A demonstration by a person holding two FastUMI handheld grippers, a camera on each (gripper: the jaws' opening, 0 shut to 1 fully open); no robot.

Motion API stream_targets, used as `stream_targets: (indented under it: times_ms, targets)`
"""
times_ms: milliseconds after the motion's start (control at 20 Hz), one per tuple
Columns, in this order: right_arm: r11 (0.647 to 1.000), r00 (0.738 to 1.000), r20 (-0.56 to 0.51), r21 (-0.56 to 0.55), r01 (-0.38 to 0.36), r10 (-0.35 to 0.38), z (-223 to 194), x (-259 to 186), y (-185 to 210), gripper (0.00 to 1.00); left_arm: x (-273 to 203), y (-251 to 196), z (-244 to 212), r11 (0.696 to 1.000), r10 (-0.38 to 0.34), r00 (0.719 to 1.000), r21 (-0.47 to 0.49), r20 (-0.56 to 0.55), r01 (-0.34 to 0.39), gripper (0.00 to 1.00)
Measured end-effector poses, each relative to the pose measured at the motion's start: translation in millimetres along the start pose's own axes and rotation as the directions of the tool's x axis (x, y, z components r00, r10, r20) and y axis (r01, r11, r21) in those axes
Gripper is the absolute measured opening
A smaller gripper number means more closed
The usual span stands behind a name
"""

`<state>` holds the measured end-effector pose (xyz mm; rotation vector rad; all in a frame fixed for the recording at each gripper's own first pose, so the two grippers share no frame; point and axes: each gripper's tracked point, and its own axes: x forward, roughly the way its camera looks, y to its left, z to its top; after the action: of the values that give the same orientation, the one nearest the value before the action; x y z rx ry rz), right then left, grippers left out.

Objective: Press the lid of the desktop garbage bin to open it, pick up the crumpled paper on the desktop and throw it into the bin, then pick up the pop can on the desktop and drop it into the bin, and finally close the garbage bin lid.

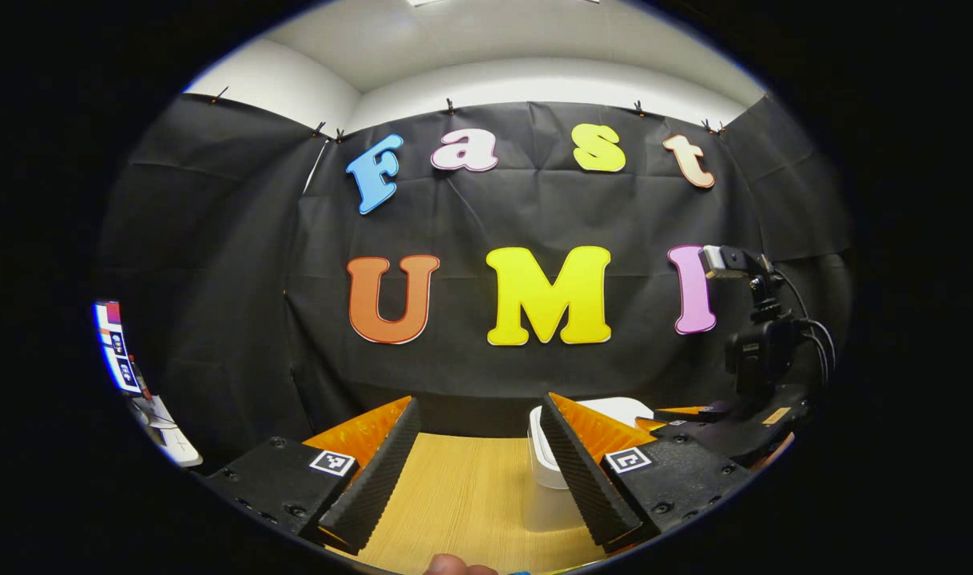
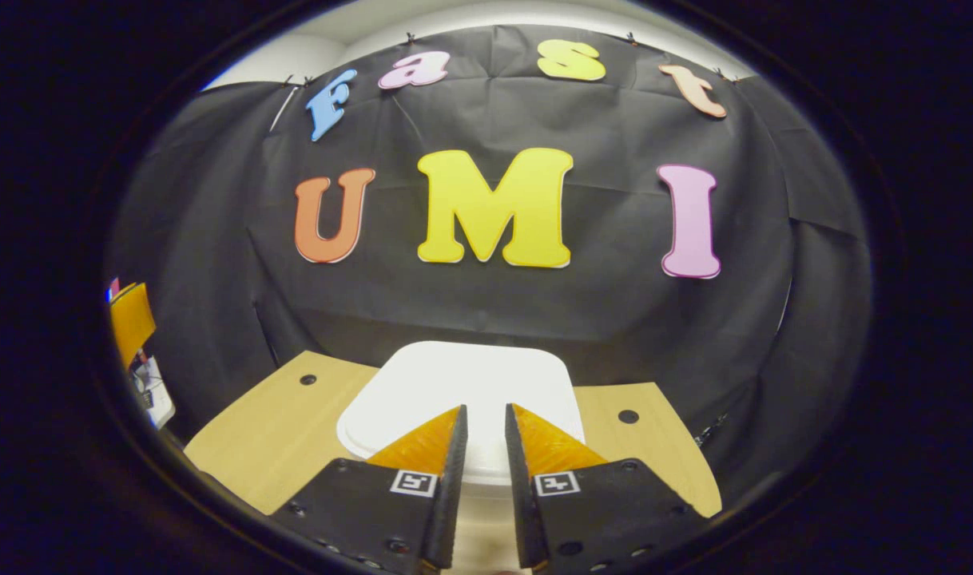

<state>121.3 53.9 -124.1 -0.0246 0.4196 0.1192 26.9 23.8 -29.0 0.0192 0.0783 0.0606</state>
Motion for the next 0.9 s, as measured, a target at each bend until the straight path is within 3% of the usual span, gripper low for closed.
stream_targets:
  times_ms: [50,200,300,600,900]
  targets:
    - [1.0,1.0,-0.014,0.004,-0.006,0.006,-3,3,1,0.18,0,1,0,1.0,0.002,1.0,0.001,0.0,-0.002,0.98]
    - [1.0,0.998,-0.055,-0.005,0.0,-0.001,-16,14,1,0.13,2,1,-4,1.0,0.003,1.0,-0.001,-0.007,-0.003,0.97]
    - [1.0,0.998,-0.055,0.013,0.003,-0.003,-18,13,0,0.0,2,3,-4,1.0,0.004,1.0,-0.001,-0.011,-0.004,0.98]
    - [1.0,0.996,-0.091,0.031,-0.001,0.004,-33,15,0,0.01,6,5,-11,1.0,0.004,1.0,-0.011,-0.026,-0.005,0.98]
    - [0.999,1.0,-0.011,0.027,-0.017,0.018,-6,6,-2,0.0,5,0,-9,1.0,-0.017,1.0,-0.017,-0.021,0.017,0.97]
